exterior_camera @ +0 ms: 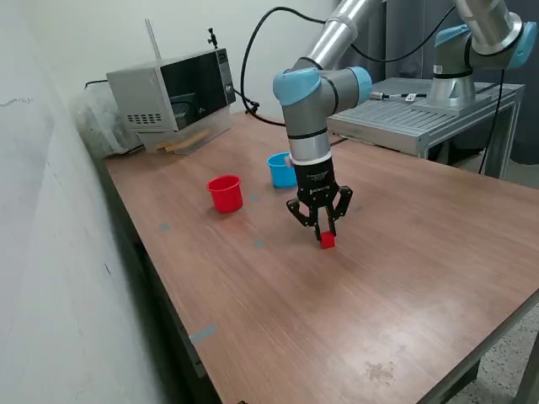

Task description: Place red objects in the red bin, and blue objects in the blue bin.

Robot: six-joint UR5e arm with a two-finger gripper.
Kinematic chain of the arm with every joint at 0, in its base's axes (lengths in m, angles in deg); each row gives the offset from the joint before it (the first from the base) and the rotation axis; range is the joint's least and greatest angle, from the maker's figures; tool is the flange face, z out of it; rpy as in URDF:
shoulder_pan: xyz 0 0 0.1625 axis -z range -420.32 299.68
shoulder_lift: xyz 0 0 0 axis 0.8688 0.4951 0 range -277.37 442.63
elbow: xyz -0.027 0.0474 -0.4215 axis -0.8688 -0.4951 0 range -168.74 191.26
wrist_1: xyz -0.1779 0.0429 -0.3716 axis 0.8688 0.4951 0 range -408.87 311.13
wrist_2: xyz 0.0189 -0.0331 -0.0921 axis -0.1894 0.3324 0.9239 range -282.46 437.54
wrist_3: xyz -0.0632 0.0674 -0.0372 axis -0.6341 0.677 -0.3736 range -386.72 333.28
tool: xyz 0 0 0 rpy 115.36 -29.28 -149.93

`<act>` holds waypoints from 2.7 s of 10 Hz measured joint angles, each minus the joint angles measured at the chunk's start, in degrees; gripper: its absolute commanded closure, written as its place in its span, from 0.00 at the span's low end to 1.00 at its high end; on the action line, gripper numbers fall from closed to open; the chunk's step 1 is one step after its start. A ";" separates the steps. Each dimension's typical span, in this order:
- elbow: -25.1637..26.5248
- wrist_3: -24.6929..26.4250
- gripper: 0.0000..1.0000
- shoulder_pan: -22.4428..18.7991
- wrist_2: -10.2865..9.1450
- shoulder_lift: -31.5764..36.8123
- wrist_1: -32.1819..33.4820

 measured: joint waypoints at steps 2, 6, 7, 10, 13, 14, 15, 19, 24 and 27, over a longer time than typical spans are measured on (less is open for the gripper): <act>0.09 -0.03 1.00 0.07 0.16 -0.03 0.42; 0.19 1.42 1.00 0.92 1.99 1.22 1.33; 0.40 1.93 1.00 1.50 2.77 2.39 1.41; 1.26 3.60 1.00 4.95 4.25 7.16 1.41; 1.51 6.66 1.00 10.34 6.71 10.24 1.23; 1.39 8.55 1.00 12.23 7.73 10.72 1.20; 1.26 10.62 1.00 13.92 8.51 11.02 1.20; 0.99 22.11 1.00 17.49 9.83 11.35 1.25; -2.74 29.79 1.00 15.88 10.07 8.04 1.15; -6.32 31.60 1.00 16.27 10.81 4.85 1.26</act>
